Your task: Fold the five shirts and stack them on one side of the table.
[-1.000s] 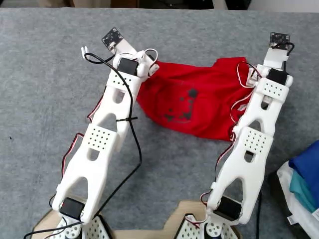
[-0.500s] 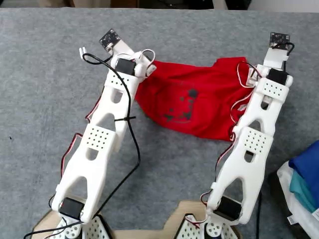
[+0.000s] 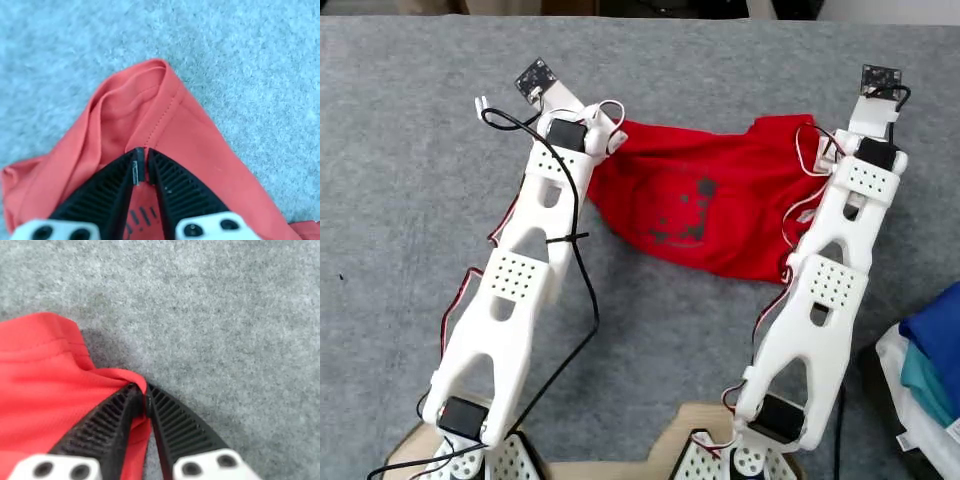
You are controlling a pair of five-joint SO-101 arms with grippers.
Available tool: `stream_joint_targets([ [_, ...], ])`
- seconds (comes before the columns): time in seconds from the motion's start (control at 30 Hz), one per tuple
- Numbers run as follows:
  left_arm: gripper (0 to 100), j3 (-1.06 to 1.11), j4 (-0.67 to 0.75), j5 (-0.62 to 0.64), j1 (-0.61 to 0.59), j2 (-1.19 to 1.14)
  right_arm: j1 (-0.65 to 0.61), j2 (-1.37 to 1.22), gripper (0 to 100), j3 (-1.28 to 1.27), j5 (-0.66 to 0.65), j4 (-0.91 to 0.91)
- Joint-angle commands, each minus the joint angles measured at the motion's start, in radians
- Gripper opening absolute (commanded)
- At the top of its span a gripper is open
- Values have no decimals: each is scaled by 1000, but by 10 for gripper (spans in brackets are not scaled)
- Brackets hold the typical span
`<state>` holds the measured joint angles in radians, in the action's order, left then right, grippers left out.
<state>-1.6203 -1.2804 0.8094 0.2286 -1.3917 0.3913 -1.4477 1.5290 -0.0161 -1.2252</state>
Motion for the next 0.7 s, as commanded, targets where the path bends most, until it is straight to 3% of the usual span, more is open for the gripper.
stream_joint_targets([
  [0.0,20,-54,20,-9,-6,27,15,2,6,51,6,-2],
  [0.67,20,-52,-107,-11,-18,231,15,10,37,65,5,-54],
])
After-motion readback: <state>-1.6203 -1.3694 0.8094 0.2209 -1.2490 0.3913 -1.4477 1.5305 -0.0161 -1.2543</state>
